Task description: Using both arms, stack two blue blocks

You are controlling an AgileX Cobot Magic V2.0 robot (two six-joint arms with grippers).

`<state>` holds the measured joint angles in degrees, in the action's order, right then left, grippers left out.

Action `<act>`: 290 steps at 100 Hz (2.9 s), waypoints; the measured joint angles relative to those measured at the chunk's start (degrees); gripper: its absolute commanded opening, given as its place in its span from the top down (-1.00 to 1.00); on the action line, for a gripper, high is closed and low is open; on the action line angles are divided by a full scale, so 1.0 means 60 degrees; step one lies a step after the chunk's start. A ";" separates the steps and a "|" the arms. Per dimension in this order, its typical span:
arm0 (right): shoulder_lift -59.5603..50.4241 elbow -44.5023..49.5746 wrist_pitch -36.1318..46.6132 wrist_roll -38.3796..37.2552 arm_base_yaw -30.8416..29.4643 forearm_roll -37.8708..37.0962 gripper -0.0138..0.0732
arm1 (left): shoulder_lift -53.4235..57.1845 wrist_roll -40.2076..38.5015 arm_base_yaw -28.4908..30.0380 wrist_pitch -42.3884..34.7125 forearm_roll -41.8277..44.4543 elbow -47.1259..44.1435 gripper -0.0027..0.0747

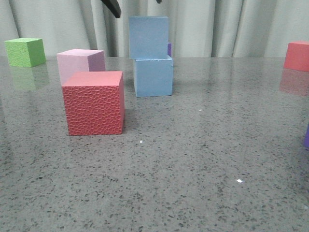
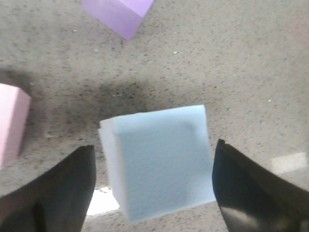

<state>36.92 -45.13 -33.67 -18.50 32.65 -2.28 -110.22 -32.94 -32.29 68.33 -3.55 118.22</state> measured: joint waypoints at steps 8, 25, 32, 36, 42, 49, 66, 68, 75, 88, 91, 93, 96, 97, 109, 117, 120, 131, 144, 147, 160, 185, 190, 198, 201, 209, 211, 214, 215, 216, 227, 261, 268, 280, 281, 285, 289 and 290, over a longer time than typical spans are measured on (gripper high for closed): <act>0.0000 0.0000 0.0000 0.0000 0.0000 -0.0062 -0.55 | 0.0298 0.0092 0.0000 0.0110 0.0439 0.0000 -0.31; 0.0000 0.0000 0.0000 0.0000 0.0000 -0.0138 -0.55 | 0.1124 0.0366 0.0000 0.0551 0.1449 -0.0057 -0.31; 0.0000 0.0000 0.0018 0.0000 0.0000 -0.0181 -0.51 | 0.1535 0.0402 0.0000 0.0573 0.1873 -0.0330 -0.25; 0.0000 0.0000 0.0018 0.0000 0.0000 -0.0237 -0.45 | 0.1807 0.0431 0.0000 0.0585 0.2027 -0.0593 -0.19; 0.0000 0.0000 0.0018 0.0000 0.0000 -0.0364 -0.30 | 0.2205 0.0499 0.0000 0.0593 0.2185 -0.1038 -0.06; -0.0061 0.0071 0.0081 0.0000 0.0000 -0.0476 -0.11 | 0.2768 0.0542 0.0000 0.0473 0.2247 -0.1740 0.11; -0.0443 0.0459 0.0146 0.0000 0.0000 -0.0621 0.30 | 0.4457 0.0585 0.0000 -0.0460 0.2374 -0.3802 0.52; -0.0506 0.0514 0.0146 0.0000 0.0000 -0.0644 0.35 | 0.4675 0.0585 0.0000 -0.0615 0.2389 -0.3975 0.58; -0.0733 0.0702 0.0184 0.0000 0.0000 -0.0759 0.52 | 0.5402 0.0600 0.0000 -0.1149 0.2463 -0.4829 0.77; -0.1252 0.1099 0.0203 0.0000 0.0000 -0.0956 0.84 | 0.6676 0.0600 -0.0006 -0.2007 0.2647 -0.6355 0.98; -0.1425 0.1203 0.0203 0.0000 0.0000 -0.1004 0.85 | 0.6943 0.0600 -0.0006 -0.2165 0.2695 -0.6662 0.98; -0.1533 0.1282 0.0203 0.0000 0.0000 -0.1014 0.83 | 0.7144 0.0600 -0.0006 -0.2290 0.2718 -0.6886 0.98; -0.1680 0.1417 0.0203 0.0000 0.0000 -0.1079 0.83 | 0.7484 0.0600 -0.0006 -0.2453 0.2744 -0.7184 0.98; -0.1717 0.1444 0.0203 0.0000 0.0000 -0.1106 0.84 | 0.7552 0.0606 -0.0006 -0.2494 0.2760 -0.7329 0.98; -0.2391 0.1922 0.0246 0.0000 0.0000 -0.1459 0.84 | 0.8680 0.0606 -0.0006 -0.3283 0.2956 -0.8562 0.98; -0.2895 0.2313 0.0308 0.0000 0.0000 -0.1684 0.84 | 0.9471 0.0606 -0.0006 -0.3800 0.3154 -0.9373 0.98; -0.3065 0.2447 0.0336 0.0000 0.0000 -0.1741 0.84 | 0.9727 0.0606 -0.0006 -0.3979 0.3243 -0.9746 0.98; -0.3767 0.2999 0.0629 0.0000 0.0000 -0.1870 0.84 | 1.0737 0.0606 -0.0042 -0.4703 0.3481 -1.0858 0.98; -0.4497 0.3518 0.1096 0.0000 0.0000 -0.2006 0.84 | 1.1820 0.0606 -0.0042 -0.5513 0.3583 -1.2205 0.98; -0.4680 0.3621 0.1229 0.0000 0.0000 -0.2073 0.84 | 1.2047 0.0606 -0.0042 -0.5657 0.3584 -1.2462 0.98; -0.5195 0.3981 0.1736 0.0000 0.0000 -0.2354 0.84 | 1.2990 0.0606 -0.0042 -0.6141 0.3599 -1.3522 0.98; -0.5515 0.4088 0.2214 0.0000 0.0000 -0.2535 0.84 | 1.3989 0.0606 -0.0042 -0.6349 0.3599 -1.4488 0.98; -0.5515 0.4088 0.2259 0.0000 0.0000 -0.2535 0.84 | 1.4026 0.0606 -0.0042 -0.6349 0.3599 -1.4533 0.98; -0.5515 0.4088 0.2259 0.0000 0.0000 -0.2557 0.84 | 1.4023 0.0606 -0.0042 -0.6368 0.3599 -1.4529 0.98; -0.5515 0.4088 0.2259 0.0000 0.0000 -0.2557 0.84 | 1.4023 0.0606 -0.0042 -0.6374 0.3599 -1.4529 0.98; -0.5515 0.4088 0.2259 0.0000 0.0000 -0.2557 0.84 | 1.4023 0.0606 -0.0042 -0.6374 0.3599 -1.4529 0.98; -0.5515 0.4088 0.2259 0.0000 0.0000 -0.2557 0.84 | 1.4023 0.0606 -0.0042 -0.6374 0.3599 -1.4529 0.98; -0.5515 0.4088 0.2259 0.0000 0.0000 -0.2557 0.84 | 1.4023 0.0606 -0.0042 -0.6374 0.3599 -1.4529 0.98; -0.5515 0.4088 0.2259 0.0000 0.0000 -0.2557 0.84 | 1.4023 0.0606 -0.0042 -0.6374 0.3599 -1.4529 0.98; -0.5515 0.4088 0.2259 0.0000 0.0000 -0.2557 0.84 | 1.4023 0.0606 -0.0042 -0.6374 0.3599 -1.4529 0.98; -0.5515 0.4088 0.2259 0.0000 0.0000 -0.2563 0.84 | 1.4023 0.0606 -0.0042 -0.6398 0.3599 -1.4529 0.98; -0.5515 0.4088 0.2259 0.0000 0.0000 -0.2563 0.84 | 1.4023 0.0606 -0.0042 -0.6398 0.3599 -1.4529 0.98; -0.5515 0.4088 0.2259 0.0000 0.0000 -0.2563 0.84 | 1.4023 0.0606 -0.0042 -0.6398 0.3599 -1.4570 0.98; -0.5515 0.4088 0.2259 0.0000 0.0000 -0.2563 0.84 | 1.4023 0.0606 -0.0042 -0.6402 0.3619 -1.4737 0.98; -0.5515 0.4088 0.2259 0.0000 0.0000 -0.2563 0.84 | 1.4023 0.0606 -0.0042 -0.6402 0.3620 -1.4757 0.98; -0.5515 0.4088 0.2259 0.0000 0.0000 -0.2563 0.84 | 1.4077 0.0606 -0.0018 -0.6402 0.3638 -1.4857 0.98; -0.5515 0.4088 0.2259 0.0000 0.0000 -0.2563 0.84 | 1.4137 0.0606 0.0025 -0.6402 0.3638 -1.4952 0.98; -0.5515 0.4088 0.2259 0.0000 0.0000 -0.2563 0.84 | 1.4171 0.0606 0.0047 -0.6402 0.3618 -1.4955 0.98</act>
<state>3.84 -20.60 -20.12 -18.50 32.65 -17.66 -25.19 -29.30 -32.01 29.92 18.15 28.49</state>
